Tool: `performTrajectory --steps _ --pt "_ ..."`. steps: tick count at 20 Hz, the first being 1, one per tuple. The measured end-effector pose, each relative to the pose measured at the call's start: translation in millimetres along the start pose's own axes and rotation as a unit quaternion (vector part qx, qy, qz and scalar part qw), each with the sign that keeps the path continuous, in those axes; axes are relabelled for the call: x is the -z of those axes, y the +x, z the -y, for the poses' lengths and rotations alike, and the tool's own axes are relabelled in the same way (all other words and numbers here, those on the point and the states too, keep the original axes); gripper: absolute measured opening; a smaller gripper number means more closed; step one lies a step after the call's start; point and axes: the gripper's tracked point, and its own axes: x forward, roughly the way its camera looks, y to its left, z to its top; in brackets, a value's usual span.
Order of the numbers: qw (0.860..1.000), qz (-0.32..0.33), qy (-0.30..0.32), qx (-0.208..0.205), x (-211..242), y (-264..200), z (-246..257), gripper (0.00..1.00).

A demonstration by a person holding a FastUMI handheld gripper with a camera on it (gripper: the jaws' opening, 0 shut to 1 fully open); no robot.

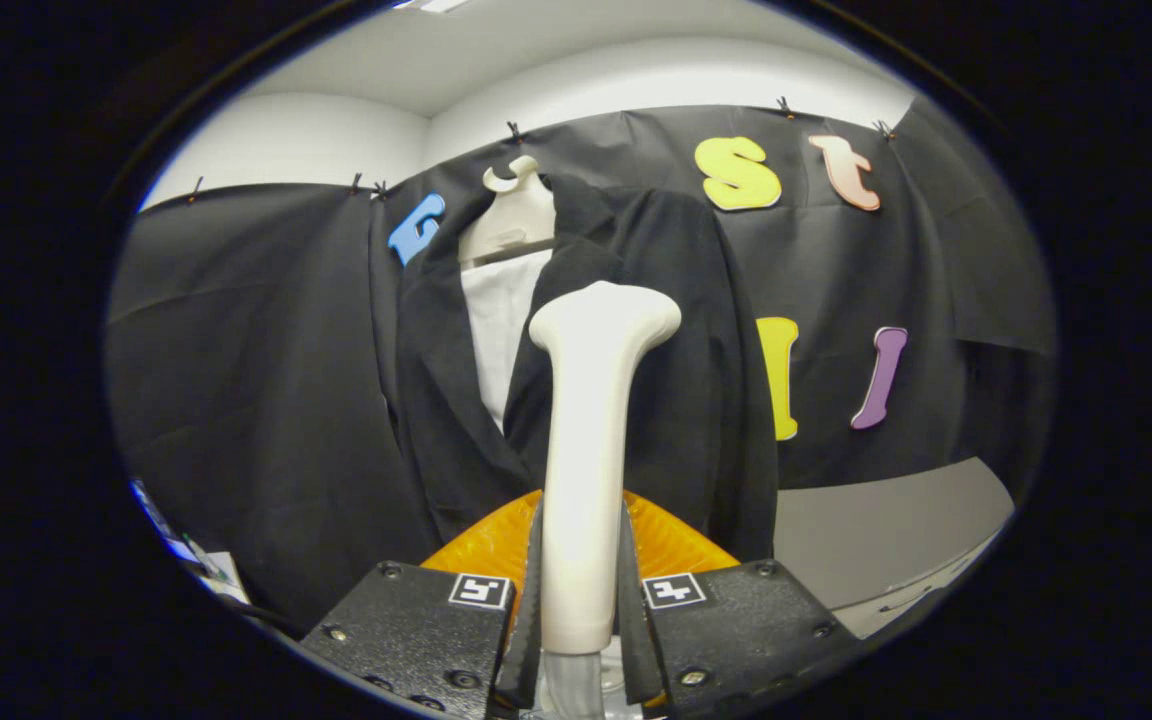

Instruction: Iron the clothes twice with a garment steamer, once on the left side and once on the right side.

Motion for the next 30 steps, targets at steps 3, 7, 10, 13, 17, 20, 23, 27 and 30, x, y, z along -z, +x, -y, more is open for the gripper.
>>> performTrajectory --steps 3,7,10,13,17,20,23,27,30 --pt "1.0 -0.019 -0.003 0.001 23.6 -0.2 -0.5 0.35" --pt "0.999 -0.047 -0.008 0.002 52.7 3.1 -0.5 0.35" --pt "0.998 -0.063 -0.011 0.007 72.1 5.3 1.1 0.35" --pt "0.997 -0.078 -0.013 0.013 93.1 9.7 4.1 0.35" --pt "0.995 -0.099 -0.014 0.021 120.2 10.2 7.7 0.35" --pt "0.993 -0.112 -0.016 0.028 137.4 8.7 12.5 0.35" --pt "0.991 -0.125 -0.021 0.03 153.5 8.3 13.6 0.35" --pt "0.989 -0.142 -0.022 0.031 177.0 7.4 16.5 0.35" --pt "0.987 -0.153 -0.02 0.031 193.5 5.6 18.1 0.35"
